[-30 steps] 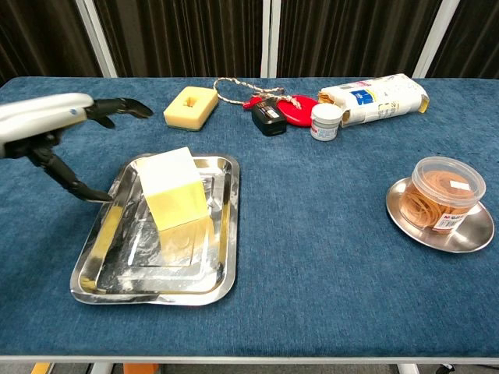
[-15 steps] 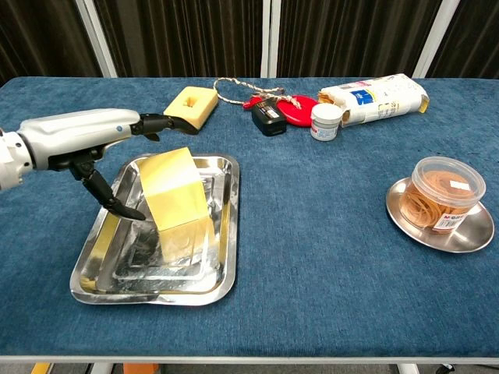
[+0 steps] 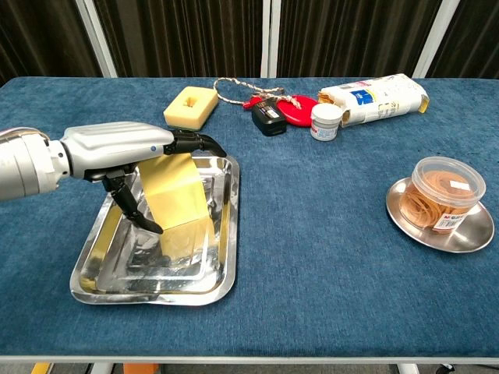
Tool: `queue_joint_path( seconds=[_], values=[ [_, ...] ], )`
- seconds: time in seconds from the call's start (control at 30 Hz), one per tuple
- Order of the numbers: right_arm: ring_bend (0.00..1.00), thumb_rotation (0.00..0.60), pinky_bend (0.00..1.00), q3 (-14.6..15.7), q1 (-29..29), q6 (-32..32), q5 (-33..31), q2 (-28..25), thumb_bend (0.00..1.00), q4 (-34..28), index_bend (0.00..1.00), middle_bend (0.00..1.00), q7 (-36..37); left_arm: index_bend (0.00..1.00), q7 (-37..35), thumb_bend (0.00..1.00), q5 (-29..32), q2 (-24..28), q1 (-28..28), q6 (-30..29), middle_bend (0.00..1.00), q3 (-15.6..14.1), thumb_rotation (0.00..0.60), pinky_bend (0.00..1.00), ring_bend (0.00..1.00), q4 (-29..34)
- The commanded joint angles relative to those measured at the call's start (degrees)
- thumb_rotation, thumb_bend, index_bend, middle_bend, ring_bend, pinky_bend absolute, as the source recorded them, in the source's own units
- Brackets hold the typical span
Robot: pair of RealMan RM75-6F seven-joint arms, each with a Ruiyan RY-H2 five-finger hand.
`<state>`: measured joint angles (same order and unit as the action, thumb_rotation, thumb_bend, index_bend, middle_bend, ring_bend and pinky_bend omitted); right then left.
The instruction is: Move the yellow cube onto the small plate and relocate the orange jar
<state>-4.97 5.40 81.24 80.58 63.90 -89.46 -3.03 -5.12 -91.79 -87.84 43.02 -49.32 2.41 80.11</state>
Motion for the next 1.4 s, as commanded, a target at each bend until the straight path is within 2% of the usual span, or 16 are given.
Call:
queue_joint_path(
  seconds=[0.03, 0.13, 0.23, 0.53, 0.9, 1.1, 1.4],
  values=[
    [0.0, 0.6, 0.0, 0.0, -0.06, 0.04, -0.02, 0.01, 0.06, 0.17, 0.0, 0.0, 0.23, 0.1, -0.1, 0.0, 0.2, -0.04, 0.28, -0.04, 0.05, -0.16, 0.6, 0.24, 0.01, -0.14],
    [0.0, 0.6, 0.0, -0.04, -0.08, -0.03, -0.14, 0.06, 0.06, 0.41, 0.0, 0.0, 0.46, 0.14, -0.49, 0.02, 0.24, -0.23, 0.56, -0.53, 0.09, -0.21, 0.6, 0.32, 0.05, -0.45],
    [0.0, 0.6, 0.0, -0.1, -0.1, -0.06, -0.25, 0.09, 0.06, 0.58, 0.0, 0.0, 0.65, 0.16, -0.91, 0.09, 0.37, -0.63, 1.18, -0.71, 0.14, 0.07, 0.6, 0.4, 0.11, -1.13],
    [0.0, 0.6, 0.0, -0.11, -0.29, 0.07, -0.31, 0.09, 0.07, 0.97, 0.0, 0.0, 1.11, 0.23, -2.34, 0.16, 1.1, -1.85, 2.1, -1.21, 0.21, 0.05, 0.6, 0.53, 0.2, -2.73],
    [0.0, 0.6, 0.0, -0.5, -0.68, 0.93, -0.43, -0.29, 0.07, 0.89, 0.0, 0.0, 1.66, 0.24, -4.15, 0.16, -2.56, -3.77, 5.25, -4.71, 0.23, 1.5, 0.6, 0.54, 0.21, -0.64],
    [0.0, 0.6, 0.0, -0.9, -1.4, 1.43, -1.33, -0.91, 0.07, 1.7, 0.0, 0.0, 3.66, 0.25, -5.87, 0.16, -4.66, -8.64, 6.71, -7.05, 0.23, 1.38, 0.6, 0.54, 0.21, -1.31],
    [0.0, 0.6, 0.0, -1.07, -2.26, 1.69, -1.91, -1.39, 0.07, 3.5, 0.0, 0.0, 6.56, 0.26, -9.37, 0.16, -6.45, -16.9, 7.93, -9.35, 0.25, -0.02, 0.6, 0.53, 0.22, -7.51]
  ],
)
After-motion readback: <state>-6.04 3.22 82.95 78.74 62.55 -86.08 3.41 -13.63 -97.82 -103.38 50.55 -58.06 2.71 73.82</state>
